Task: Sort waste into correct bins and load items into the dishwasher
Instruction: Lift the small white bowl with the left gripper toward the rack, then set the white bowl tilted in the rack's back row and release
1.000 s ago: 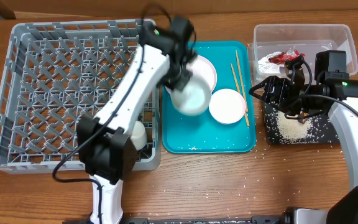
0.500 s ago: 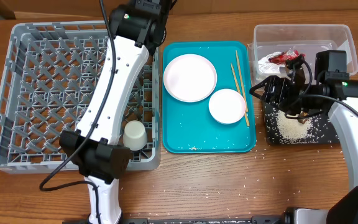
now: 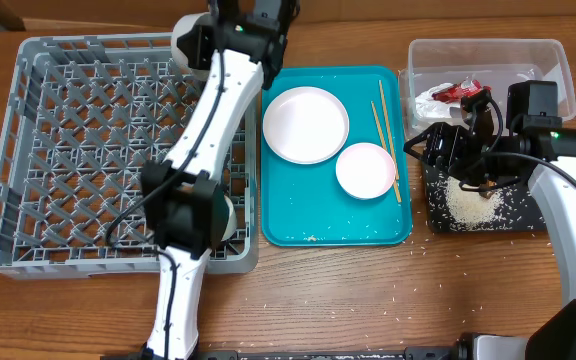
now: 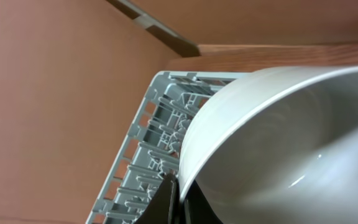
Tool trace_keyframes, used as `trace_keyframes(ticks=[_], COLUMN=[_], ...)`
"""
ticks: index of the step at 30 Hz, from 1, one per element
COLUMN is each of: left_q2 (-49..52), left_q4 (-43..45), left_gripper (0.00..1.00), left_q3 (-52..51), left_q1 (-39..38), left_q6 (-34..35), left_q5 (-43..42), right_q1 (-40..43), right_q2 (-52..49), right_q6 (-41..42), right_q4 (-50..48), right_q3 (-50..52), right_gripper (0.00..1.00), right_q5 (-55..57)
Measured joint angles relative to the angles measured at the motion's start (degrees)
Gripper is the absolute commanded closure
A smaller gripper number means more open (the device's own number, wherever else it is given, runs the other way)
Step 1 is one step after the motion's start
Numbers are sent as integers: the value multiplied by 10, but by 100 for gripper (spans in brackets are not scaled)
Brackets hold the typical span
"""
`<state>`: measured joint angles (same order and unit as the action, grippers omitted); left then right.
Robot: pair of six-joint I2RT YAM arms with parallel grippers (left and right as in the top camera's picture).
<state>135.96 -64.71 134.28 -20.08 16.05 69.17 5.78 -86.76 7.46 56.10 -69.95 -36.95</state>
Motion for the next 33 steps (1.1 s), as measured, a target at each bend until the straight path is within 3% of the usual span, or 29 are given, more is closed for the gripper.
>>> trace_keyframes(ticks=[8,14,16,18,19,26,33], left_q2=[58,57,57,57,57,57,57], left_q4=[5,4,-5,-22,-39,-120,-187], left_gripper=[96,95,87,70,67,68,44], left_q3=[-2,-1,-1,-1,-1,-1,-1], left_q1=[14,14,13,9,8,2,-2], left_q6=[3,8,10,11,12,16,14], left_q5=[51,11,-5,-27,-43,-123,-239], right_q1=[0,0,0,0,0,0,0], right_q2=[0,0,0,0,0,0,0], right_q6=[0,0,0,0,0,0,0], right_q4=[5,5,5,5,5,4,4], right_q3=[0,0,0,0,0,0,0], right_gripper=[14,14,14,14,14,14,14], right_q5=[10,12,12,12,12,12,12])
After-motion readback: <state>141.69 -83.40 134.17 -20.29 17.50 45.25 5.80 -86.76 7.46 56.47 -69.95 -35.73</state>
